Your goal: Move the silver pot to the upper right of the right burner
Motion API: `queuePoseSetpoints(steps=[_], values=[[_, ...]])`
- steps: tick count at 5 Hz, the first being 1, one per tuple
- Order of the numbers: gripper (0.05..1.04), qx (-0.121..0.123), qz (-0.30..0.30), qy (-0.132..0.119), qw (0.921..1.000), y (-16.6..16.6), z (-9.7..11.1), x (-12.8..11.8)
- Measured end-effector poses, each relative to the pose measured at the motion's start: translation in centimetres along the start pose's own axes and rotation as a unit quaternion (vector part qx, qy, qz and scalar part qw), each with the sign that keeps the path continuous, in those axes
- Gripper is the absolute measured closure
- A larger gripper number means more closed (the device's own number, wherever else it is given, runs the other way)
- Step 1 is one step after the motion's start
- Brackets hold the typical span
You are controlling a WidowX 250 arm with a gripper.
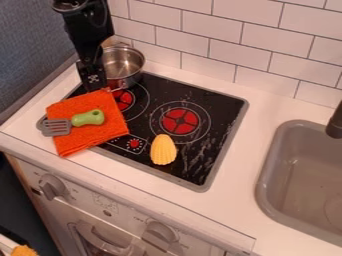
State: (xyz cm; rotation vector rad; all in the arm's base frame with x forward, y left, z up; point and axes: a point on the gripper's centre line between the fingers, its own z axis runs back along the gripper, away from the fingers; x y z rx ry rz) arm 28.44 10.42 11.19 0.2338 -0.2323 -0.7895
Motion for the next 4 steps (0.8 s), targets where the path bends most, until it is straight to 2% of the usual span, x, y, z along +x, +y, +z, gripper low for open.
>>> queuePoseSetpoints(steps=[1, 2, 3, 4], values=[[0.084, -0.014, 0.001, 0.005, 0.9999, -0.4, -0.8, -0.1], [0.084, -0.030, 0.006, -0.006, 0.9995, -0.7, -1.5, 0.3], [0.084, -0.036, -0.007, -0.013, 0.9992, 0.1, -1.7, 0.3], [0.084, -0.047, -0.081, -0.011, 0.9956, 1.0, -2.1, 0.4]])
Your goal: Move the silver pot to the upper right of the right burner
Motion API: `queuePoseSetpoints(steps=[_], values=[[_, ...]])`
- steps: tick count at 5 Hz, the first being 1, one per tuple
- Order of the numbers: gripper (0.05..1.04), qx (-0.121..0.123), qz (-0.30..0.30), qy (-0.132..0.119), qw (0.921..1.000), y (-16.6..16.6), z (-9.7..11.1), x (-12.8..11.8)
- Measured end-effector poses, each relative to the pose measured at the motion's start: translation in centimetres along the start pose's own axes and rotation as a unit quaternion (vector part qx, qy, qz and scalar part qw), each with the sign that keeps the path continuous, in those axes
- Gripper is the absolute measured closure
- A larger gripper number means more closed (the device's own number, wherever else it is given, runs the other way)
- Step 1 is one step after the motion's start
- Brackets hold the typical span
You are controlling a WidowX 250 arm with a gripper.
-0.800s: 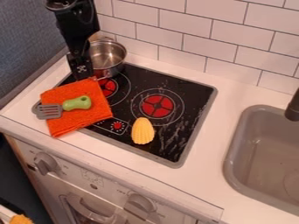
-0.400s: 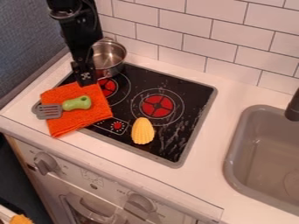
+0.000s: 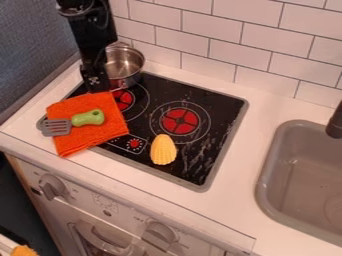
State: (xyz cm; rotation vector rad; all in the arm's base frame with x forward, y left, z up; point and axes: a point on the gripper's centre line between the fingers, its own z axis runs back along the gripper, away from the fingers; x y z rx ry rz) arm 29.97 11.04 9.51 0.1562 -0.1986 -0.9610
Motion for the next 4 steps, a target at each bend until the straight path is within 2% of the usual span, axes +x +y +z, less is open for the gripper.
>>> queuePoseSetpoints(steps=[1, 2, 3, 4], values=[[0.084, -0.029, -0.110, 0.009, 0.9935, 1.4, -0.4, 0.1], [0.084, -0.051, -0.225, 0.043, 0.9722, 2.5, -0.4, 1.3], [0.084, -0.050, -0.326, 0.100, 0.9388, 3.4, 0.0, 3.2], [0.084, -0.041, -0.386, 0.129, 0.9126, 3.8, -0.2, 3.9]])
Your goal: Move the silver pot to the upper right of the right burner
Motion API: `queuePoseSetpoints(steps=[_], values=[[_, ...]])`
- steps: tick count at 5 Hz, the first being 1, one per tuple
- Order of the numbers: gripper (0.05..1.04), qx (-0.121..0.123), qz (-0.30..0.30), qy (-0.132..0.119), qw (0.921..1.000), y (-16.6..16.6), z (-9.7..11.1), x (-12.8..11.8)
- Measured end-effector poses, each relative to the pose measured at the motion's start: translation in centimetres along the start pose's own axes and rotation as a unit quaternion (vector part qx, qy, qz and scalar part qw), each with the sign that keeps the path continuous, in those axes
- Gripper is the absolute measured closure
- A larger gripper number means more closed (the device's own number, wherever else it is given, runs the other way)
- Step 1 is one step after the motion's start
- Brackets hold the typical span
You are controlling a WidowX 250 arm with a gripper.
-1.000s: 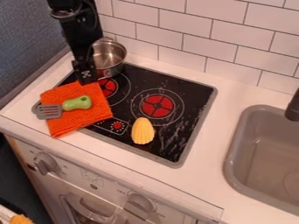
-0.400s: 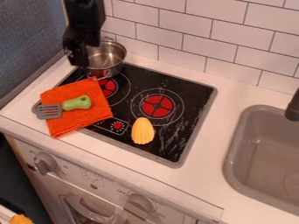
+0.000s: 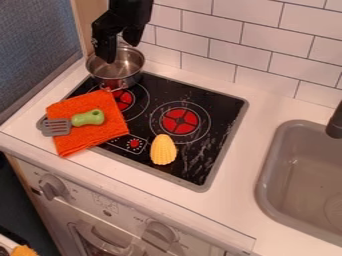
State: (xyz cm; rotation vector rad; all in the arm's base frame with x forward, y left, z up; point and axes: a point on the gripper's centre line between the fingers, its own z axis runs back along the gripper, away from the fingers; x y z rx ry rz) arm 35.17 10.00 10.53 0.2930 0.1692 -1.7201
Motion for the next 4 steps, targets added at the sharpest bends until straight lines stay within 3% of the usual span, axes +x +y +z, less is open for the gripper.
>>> queuePoseSetpoints(steps=[1, 2, 3, 4], values=[[0.084, 0.002, -0.088, 0.021, 0.9959, 0.8, -0.6, 0.8], [0.084, 0.017, -0.164, 0.019, 0.9861, 1.2, -1.0, 1.3], [0.084, 0.019, -0.249, -0.009, 0.9682, 1.6, -2.0, 2.1], [0.084, 0.015, -0.307, -0.020, 0.9515, 2.3, -2.4, 1.8]])
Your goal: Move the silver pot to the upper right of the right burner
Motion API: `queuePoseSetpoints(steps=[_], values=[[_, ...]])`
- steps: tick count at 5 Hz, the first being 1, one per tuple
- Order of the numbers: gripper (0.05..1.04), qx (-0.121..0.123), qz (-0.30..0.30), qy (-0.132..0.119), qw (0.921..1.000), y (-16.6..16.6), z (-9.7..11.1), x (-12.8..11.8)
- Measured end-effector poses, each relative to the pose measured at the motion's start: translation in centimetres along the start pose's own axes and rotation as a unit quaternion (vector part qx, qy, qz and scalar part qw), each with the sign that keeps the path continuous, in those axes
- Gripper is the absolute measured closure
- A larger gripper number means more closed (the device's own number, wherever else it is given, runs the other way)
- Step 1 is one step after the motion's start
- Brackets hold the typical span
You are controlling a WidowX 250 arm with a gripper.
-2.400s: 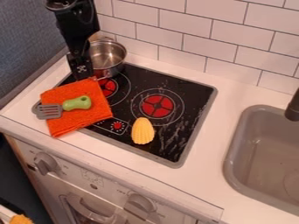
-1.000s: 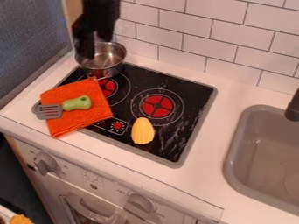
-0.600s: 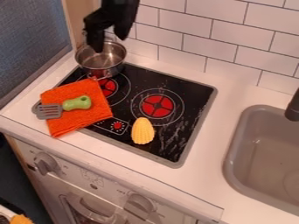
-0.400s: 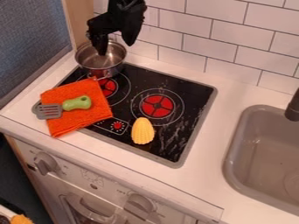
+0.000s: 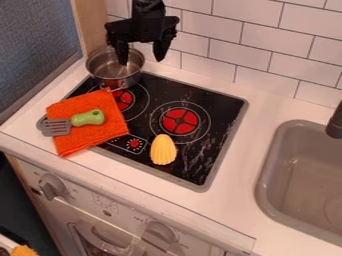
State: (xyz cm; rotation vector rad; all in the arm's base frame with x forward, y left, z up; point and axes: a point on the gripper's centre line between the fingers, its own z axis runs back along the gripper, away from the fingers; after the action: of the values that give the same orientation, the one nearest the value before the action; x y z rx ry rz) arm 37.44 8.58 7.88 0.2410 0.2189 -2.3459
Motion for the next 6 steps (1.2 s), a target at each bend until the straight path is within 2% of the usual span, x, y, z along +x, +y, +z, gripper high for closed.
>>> queuePoseSetpoints(steps=[1, 2, 3, 4, 6], values=[[0.084, 0.003, -0.035, 0.000, 0.9994, 0.2, -0.1, -0.4], [0.084, -0.007, -0.057, 0.010, 0.9983, 0.1, -0.3, -1.0], [0.084, -0.002, -0.086, 0.005, 0.9962, 0.6, -0.9, -1.1], [0.084, 0.002, -0.120, 0.022, 0.9926, 0.9, -1.0, -1.6], [0.084, -0.008, -0.158, 0.010, 0.9873, 1.4, -3.3, -1.5]])
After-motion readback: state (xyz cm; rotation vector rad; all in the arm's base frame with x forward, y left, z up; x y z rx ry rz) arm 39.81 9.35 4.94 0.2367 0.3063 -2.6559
